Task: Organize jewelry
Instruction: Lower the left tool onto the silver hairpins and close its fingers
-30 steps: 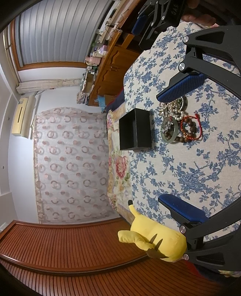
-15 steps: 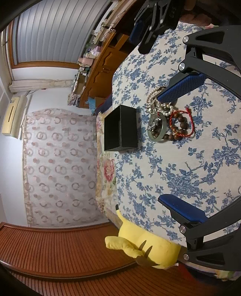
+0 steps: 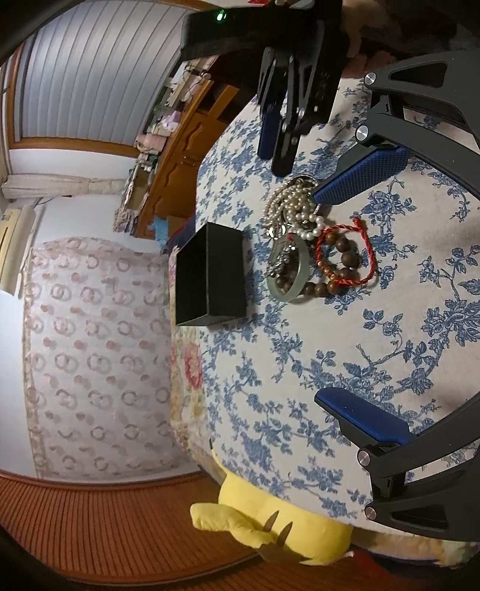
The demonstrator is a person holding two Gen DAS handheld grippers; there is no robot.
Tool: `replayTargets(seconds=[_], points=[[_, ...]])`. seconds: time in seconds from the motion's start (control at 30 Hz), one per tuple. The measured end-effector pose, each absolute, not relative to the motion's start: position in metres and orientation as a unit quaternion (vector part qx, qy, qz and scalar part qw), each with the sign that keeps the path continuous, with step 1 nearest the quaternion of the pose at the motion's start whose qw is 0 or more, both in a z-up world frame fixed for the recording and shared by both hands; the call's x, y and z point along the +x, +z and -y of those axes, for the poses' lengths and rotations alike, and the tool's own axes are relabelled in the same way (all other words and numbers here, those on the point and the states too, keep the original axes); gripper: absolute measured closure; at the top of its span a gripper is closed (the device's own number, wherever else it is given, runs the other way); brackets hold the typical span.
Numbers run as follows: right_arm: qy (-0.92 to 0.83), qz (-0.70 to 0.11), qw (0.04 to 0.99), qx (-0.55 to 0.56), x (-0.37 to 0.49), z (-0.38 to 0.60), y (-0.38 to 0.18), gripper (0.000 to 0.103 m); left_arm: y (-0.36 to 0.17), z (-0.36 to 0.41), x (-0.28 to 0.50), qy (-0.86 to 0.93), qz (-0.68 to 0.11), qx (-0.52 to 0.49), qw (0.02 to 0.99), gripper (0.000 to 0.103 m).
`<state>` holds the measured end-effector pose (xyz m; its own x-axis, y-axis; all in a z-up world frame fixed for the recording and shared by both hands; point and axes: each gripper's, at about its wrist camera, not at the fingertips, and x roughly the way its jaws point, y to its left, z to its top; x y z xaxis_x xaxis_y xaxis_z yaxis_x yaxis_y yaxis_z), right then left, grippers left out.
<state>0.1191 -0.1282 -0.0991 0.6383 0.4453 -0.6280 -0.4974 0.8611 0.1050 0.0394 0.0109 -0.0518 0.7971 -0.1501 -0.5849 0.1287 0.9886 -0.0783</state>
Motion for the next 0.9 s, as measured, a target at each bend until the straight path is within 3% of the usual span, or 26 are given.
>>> replayTargets(seconds=[0.33, 0.43, 0.5, 0.63, 0.8, 0.9], points=[[0.272, -0.379, 0.883, -0.045, 0.146, 0.113, -0.116, 0.062, -0.06, -0.012, 0.046, -0.092, -0.329, -0.028, 0.94, 0.014], [0.272, -0.388, 0.879, -0.044, 0.149, 0.114, -0.119, 0.071, -0.061, -0.012, 0.048, -0.094, -0.332, -0.029, 0.938, 0.014], [0.272, -0.392, 0.878, -0.041, 0.15, 0.118, -0.119, 0.087, -0.063, -0.012, 0.05, -0.095, -0.335, -0.031, 0.937, 0.014], [0.283, -0.396, 0.873, -0.035, 0.149, 0.124, -0.118, 0.099, -0.066, -0.011, 0.054, -0.095, -0.343, -0.03, 0.934, 0.014], [0.289, -0.37, 0.882, -0.042, 0.142, 0.131, -0.102, 0.099, -0.066, -0.009, 0.061, -0.1, -0.347, -0.029, 0.932, 0.015], [0.287, -0.348, 0.891, -0.046, 0.137, 0.138, -0.087, 0.099, -0.068, -0.008, 0.067, -0.106, -0.354, -0.034, 0.929, 0.023]])
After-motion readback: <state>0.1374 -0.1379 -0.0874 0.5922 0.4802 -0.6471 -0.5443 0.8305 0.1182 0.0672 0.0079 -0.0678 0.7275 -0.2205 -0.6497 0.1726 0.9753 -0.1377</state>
